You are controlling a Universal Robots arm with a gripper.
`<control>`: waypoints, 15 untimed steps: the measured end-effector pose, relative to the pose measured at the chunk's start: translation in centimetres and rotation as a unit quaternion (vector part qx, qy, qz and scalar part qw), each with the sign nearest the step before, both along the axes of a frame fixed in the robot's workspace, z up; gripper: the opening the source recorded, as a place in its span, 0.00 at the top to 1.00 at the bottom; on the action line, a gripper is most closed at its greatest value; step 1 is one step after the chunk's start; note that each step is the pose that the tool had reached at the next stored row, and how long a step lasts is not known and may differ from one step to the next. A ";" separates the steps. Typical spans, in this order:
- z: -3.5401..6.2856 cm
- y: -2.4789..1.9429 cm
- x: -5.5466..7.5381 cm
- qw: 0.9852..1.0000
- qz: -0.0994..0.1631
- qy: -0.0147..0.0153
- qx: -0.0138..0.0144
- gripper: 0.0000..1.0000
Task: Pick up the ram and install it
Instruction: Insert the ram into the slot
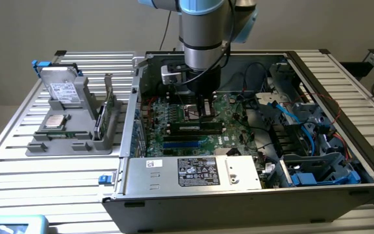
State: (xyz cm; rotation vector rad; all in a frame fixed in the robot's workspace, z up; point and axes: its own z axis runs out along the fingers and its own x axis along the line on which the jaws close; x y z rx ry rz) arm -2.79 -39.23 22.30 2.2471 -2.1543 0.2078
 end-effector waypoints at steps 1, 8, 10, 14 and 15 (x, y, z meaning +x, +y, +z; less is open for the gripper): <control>0.00 0.00 0.0 1.000 0.000 0.000 0.000 0.86; 0.80 0.00 0.0 1.000 0.000 -0.001 0.000 0.78; 1.28 -0.02 0.0 1.000 0.000 -0.001 0.000 0.78; 2.11 -0.21 0.6 1.000 0.000 0.003 0.000 0.78; 2.27 -0.28 0.8 1.000 0.000 0.005 0.000 0.78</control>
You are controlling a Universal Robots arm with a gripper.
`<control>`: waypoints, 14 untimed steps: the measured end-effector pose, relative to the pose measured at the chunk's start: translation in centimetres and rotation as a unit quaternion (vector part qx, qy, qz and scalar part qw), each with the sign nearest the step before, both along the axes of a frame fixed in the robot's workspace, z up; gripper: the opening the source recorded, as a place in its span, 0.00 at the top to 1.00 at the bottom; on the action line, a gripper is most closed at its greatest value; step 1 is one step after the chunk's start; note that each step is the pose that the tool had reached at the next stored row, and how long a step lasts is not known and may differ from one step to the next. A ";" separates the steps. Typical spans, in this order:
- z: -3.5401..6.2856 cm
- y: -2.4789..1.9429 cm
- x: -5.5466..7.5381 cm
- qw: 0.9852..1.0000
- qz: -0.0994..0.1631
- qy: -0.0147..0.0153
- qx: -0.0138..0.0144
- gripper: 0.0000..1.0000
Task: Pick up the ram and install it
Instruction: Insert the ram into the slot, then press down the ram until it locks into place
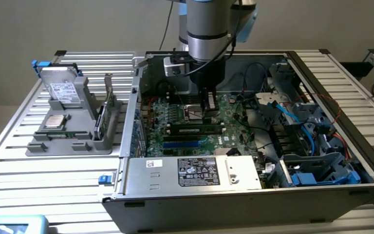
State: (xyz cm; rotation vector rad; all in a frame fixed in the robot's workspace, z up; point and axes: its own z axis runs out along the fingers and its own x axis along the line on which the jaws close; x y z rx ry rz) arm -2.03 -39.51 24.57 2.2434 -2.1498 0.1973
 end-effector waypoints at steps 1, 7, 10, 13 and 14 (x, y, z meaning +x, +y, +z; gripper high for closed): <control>0.12 -0.07 0.1 1.000 0.000 0.001 0.000 0.78; 0.27 -0.25 0.4 1.000 0.000 0.007 0.001 0.78; 0.27 -0.26 0.4 1.000 0.000 0.007 0.001 0.78; 0.26 -0.27 0.4 1.000 0.000 0.007 0.001 0.78; 0.27 -0.27 0.4 1.000 0.000 0.007 0.001 0.80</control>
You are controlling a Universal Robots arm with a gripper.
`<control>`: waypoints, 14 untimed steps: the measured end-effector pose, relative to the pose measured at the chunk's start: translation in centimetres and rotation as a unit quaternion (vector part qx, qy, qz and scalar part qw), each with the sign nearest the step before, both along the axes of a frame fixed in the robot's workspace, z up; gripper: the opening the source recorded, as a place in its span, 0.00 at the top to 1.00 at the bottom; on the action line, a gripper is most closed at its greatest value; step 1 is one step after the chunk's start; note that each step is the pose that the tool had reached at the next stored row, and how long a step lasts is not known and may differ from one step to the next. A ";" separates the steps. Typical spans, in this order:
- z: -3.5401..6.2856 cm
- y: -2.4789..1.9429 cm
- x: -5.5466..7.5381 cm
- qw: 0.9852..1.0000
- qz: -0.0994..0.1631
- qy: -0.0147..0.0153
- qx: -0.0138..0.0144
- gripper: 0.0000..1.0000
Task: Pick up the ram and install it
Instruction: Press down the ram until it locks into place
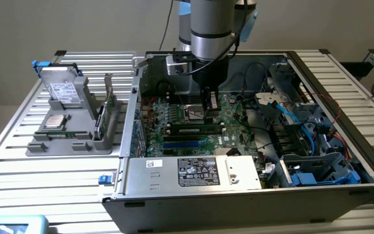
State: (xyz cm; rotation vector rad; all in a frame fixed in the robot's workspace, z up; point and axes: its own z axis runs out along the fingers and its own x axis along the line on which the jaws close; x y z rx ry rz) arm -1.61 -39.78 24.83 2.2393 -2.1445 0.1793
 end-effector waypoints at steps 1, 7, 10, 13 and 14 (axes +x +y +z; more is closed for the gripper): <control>0.00 0.00 0.0 1.000 0.000 0.000 0.000 0.80; -0.01 -0.03 0.1 1.000 0.000 0.004 0.000 0.89; -0.01 -0.12 0.2 1.000 0.000 0.016 0.001 0.89; -0.01 -0.14 0.6 1.000 0.000 0.016 0.002 0.89; -0.01 -0.15 0.7 1.000 0.000 0.016 0.002 0.89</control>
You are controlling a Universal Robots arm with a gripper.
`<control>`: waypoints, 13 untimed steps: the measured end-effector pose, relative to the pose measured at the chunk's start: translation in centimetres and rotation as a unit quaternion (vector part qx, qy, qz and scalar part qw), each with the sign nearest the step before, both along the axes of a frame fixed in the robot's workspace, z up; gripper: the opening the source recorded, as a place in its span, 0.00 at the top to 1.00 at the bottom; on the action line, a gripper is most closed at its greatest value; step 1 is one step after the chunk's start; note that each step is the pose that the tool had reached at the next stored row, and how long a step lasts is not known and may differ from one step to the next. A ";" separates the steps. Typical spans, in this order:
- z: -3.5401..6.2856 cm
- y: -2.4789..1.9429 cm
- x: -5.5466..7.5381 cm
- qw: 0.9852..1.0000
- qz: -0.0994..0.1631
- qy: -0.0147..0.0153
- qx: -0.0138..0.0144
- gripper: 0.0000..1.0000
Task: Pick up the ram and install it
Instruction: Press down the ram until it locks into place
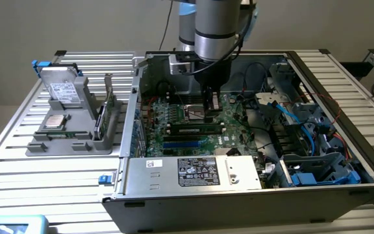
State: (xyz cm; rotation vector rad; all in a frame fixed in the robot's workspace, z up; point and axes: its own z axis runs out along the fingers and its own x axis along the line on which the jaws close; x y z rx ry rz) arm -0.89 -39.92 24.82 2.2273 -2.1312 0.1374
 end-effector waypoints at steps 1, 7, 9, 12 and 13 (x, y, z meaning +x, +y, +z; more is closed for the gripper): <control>-0.01 0.00 0.1 1.000 0.000 0.000 0.000 0.89; -0.19 0.00 1.0 1.000 -0.001 0.000 0.001 0.89; -0.38 -0.03 1.2 1.000 -0.002 0.000 0.002 0.89; -0.62 -0.04 1.2 1.000 -0.004 0.000 0.002 0.89; -0.71 -0.04 1.2 1.000 -0.004 0.000 0.002 0.89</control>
